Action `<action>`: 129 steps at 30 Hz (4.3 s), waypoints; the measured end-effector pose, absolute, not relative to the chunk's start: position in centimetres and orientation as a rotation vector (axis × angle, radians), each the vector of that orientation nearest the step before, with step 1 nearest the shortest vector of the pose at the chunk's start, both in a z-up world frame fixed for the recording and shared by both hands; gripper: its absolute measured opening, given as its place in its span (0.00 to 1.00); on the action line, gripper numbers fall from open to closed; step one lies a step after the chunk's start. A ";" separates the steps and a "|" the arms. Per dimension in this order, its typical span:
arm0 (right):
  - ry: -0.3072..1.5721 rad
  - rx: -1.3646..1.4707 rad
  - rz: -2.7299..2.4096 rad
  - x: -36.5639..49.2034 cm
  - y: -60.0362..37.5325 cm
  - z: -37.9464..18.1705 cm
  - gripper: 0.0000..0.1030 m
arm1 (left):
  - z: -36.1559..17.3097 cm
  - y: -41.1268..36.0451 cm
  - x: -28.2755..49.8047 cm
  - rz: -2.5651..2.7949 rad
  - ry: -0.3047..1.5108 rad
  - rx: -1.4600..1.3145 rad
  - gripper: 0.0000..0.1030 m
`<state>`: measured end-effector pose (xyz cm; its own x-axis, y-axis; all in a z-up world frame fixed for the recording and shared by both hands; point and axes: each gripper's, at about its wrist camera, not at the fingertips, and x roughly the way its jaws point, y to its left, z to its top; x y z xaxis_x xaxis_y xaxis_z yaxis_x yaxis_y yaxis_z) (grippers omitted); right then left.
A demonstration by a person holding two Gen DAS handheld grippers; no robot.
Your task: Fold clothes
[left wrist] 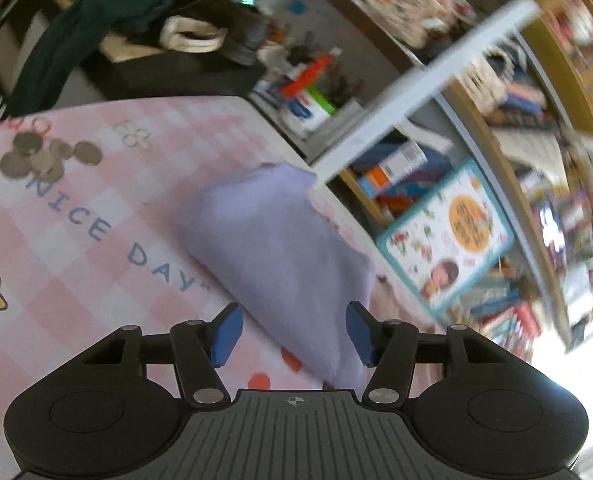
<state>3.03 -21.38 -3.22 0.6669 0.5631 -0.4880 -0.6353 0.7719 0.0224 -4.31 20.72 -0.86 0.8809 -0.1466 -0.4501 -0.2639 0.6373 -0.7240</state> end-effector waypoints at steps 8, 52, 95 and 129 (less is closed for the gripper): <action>0.516 -0.162 0.663 3.3 -21.2 -3.4 0.64 | -3.2 21.3 -1.9 0.239 0.530 -1.056 0.36; 0.595 -0.115 0.640 4.8 -21.9 -3.7 0.66 | -3.0 20.3 1.4 0.235 0.450 -0.885 0.58; 0.642 -0.012 0.694 8.6 -19.8 -4.0 0.61 | 6.9 8.6 0.4 -0.045 0.245 -0.220 0.15; 0.705 0.410 0.709 7.3 -25.6 -1.2 0.66 | 5.0 2.7 -4.4 -0.360 0.257 0.162 0.78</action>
<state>7.28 -25.60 -1.15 0.5468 0.7102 -0.4434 -0.4481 0.6956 0.5616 -4.43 2.69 4.98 0.9041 -0.3260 -0.2765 0.3669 0.9237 0.1106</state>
